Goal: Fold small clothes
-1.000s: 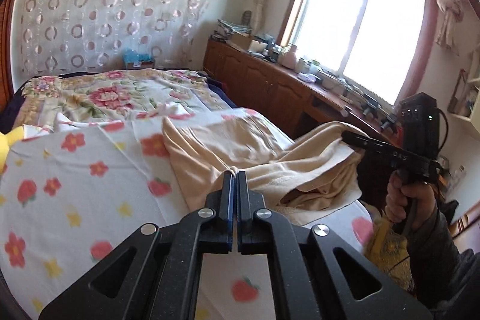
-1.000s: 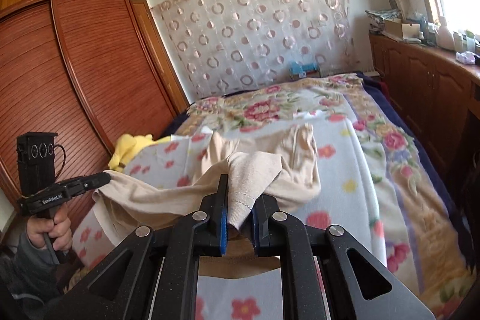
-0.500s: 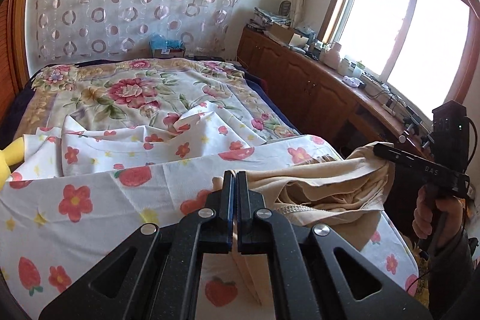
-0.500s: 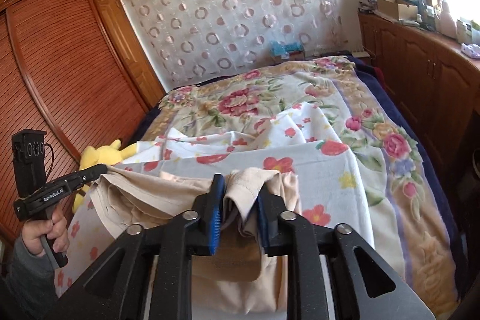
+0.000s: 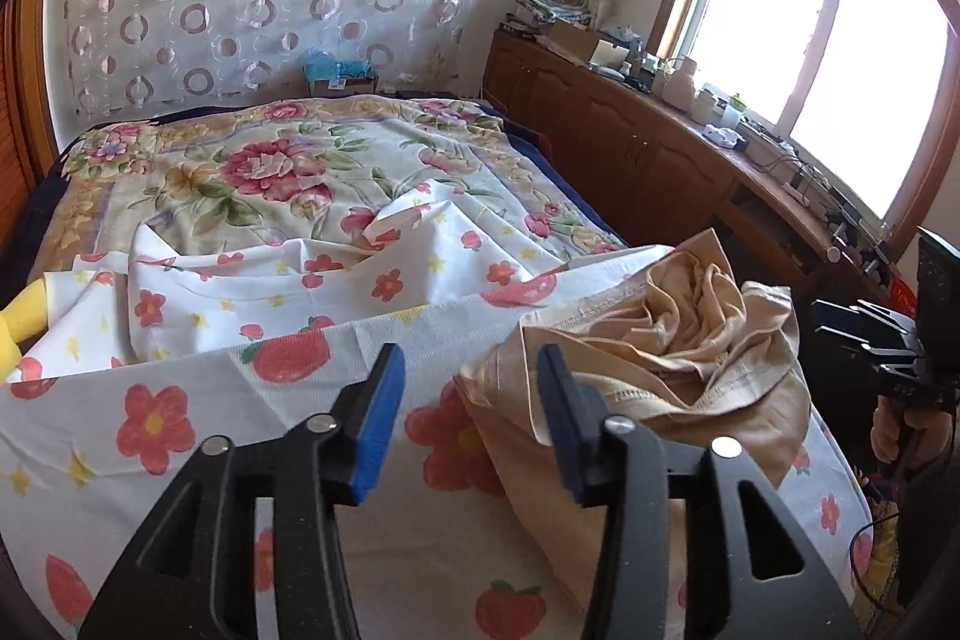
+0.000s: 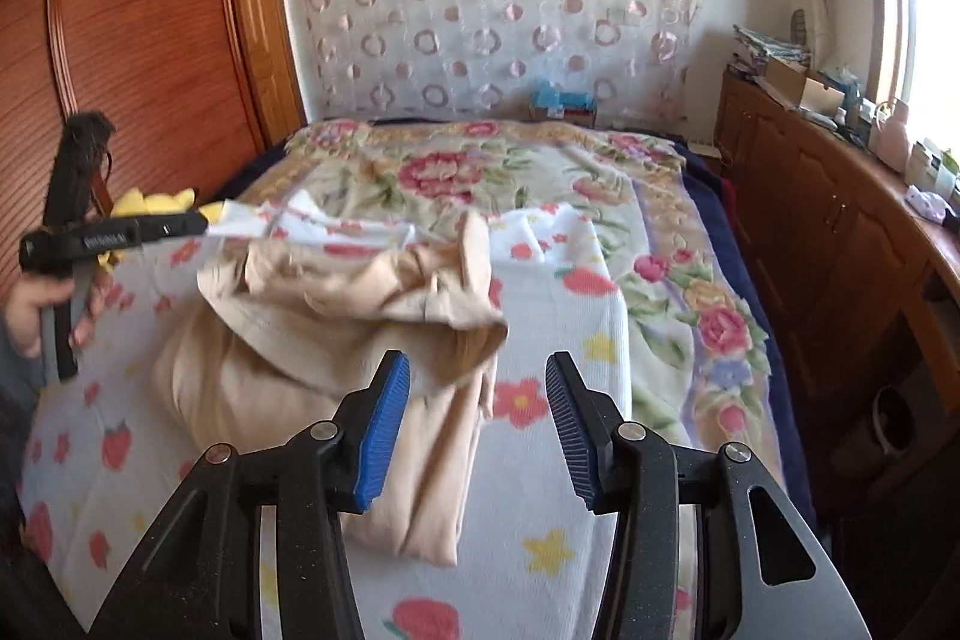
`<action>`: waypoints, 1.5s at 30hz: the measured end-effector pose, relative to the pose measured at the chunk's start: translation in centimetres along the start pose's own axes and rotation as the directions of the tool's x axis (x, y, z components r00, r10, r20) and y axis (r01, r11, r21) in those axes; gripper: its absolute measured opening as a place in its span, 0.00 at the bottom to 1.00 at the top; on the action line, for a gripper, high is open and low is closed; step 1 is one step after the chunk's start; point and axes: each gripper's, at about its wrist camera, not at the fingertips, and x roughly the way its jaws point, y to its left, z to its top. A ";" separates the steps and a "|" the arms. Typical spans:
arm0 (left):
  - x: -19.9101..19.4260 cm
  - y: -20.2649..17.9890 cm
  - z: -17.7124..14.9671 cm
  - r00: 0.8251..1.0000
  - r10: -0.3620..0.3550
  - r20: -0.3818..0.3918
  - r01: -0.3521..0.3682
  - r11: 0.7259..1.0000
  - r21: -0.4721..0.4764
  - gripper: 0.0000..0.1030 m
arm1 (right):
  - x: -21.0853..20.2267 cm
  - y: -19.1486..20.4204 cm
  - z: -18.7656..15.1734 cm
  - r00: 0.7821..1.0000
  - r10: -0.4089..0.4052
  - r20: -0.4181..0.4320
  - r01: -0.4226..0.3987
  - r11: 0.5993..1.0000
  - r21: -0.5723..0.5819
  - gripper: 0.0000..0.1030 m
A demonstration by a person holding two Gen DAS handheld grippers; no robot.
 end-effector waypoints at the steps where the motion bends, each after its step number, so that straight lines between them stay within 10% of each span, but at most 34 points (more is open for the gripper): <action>1: -0.3 -0.1 -0.5 1.000 -0.005 -0.007 0.005 1.000 0.008 0.73 | 0.1 0.4 -0.5 1.000 0.011 -0.020 -0.011 1.000 -0.005 0.48; 12: 2.3 -1.6 -2.9 0.990 -0.047 -0.130 0.057 0.996 0.071 0.78 | 3.5 2.5 2.5 0.998 0.038 -0.045 -0.042 0.995 -0.090 0.46; 15: 3.3 -1.9 -2.4 0.989 -0.044 -0.140 0.056 0.995 0.082 0.78 | 4.4 1.1 3.8 0.996 0.090 -0.026 -0.092 0.992 -0.087 0.06; 26: 6.5 0.4 0.9 0.992 0.104 -0.068 -0.100 0.993 0.057 0.78 | 6.0 -2.4 6.2 0.999 0.000 -0.047 0.005 0.996 0.094 0.04; 32: 7.1 2.3 1.2 0.987 0.140 -0.083 -0.140 0.990 0.014 0.78 | 3.9 -0.4 7.3 0.986 -0.148 -0.071 0.154 0.984 0.087 0.43; 45: 5.4 0.5 -0.5 0.993 0.000 -0.118 -0.001 1.000 -0.012 0.78 | 1.9 2.9 2.6 0.993 -0.002 -0.116 0.015 0.994 0.110 0.57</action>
